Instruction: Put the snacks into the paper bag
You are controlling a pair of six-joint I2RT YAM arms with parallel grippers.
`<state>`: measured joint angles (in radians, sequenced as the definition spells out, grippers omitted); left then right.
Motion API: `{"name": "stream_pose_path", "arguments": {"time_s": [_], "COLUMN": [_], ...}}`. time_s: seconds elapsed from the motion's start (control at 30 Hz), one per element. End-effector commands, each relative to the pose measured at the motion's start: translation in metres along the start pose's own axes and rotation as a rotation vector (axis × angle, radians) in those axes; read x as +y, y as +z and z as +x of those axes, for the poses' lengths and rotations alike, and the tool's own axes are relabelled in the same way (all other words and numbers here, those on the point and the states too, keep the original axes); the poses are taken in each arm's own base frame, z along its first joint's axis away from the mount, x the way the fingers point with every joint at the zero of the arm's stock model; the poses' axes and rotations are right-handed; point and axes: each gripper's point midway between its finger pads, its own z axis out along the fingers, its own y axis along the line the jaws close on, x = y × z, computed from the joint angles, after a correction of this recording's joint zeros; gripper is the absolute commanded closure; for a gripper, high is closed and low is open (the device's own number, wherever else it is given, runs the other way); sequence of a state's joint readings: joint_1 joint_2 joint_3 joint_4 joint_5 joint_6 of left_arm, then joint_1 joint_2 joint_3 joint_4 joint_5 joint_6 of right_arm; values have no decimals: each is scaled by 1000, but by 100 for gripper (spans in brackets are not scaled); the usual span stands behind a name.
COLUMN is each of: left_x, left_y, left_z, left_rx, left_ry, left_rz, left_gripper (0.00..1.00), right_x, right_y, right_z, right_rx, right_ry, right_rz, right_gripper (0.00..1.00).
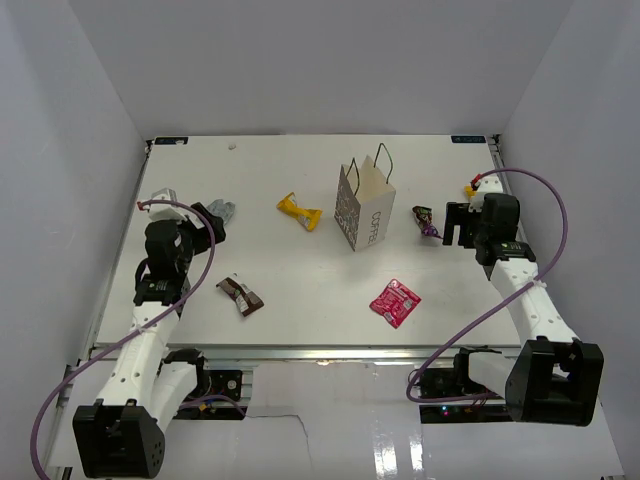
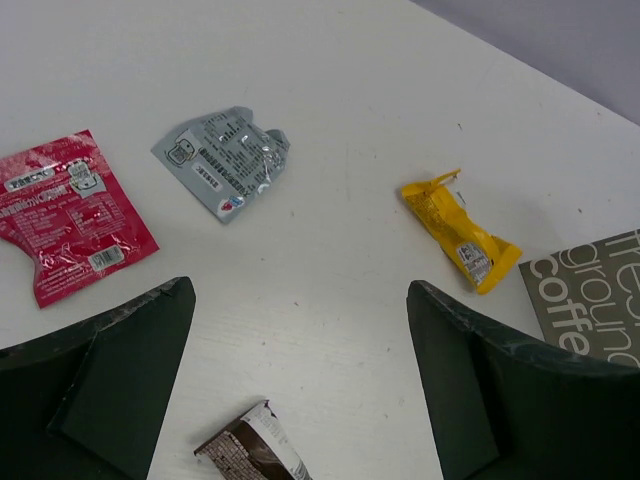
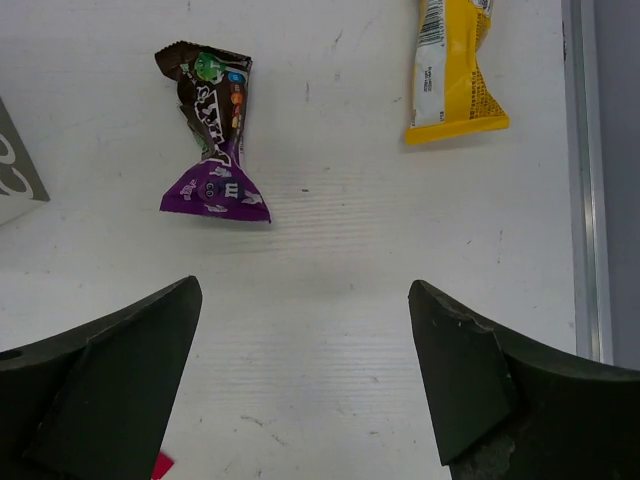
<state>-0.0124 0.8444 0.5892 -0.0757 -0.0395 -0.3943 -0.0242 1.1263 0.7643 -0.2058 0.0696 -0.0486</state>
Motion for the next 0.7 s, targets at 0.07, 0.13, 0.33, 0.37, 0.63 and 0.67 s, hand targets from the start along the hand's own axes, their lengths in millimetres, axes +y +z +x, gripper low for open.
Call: {"name": "stream_pose_path", "arguments": {"time_s": [0.07,0.13,0.33,0.37,0.63,0.67], "left_x": [3,7,1,-1,-24,-27], "left_y": [-2,-2,-2,-2,-14,-16], "left_z": [3,2,0,2,14,17], "left_rx": [15,15,48,61,164,177], "left_ry": [-37,-39,-55,-59,-82,-83], "left_rz": [-29,-54,-41,-30,84,105], "left_gripper": [2,2,2,2,2,2], "right_x": [17,50,120,123,138,137], "right_y": [-7,-16,-68,-75,-73,-69], "right_z": [-27,-25,1,10,77,82], "right_rx": [-71,-95,-149,-133,95,130], "right_ry": [-88,-260,-633,-661,-759,-752], "right_rz": [-119,-346,-909,-960,-1022,-990], "right_gripper": [10,10,10,10,9,8]}}
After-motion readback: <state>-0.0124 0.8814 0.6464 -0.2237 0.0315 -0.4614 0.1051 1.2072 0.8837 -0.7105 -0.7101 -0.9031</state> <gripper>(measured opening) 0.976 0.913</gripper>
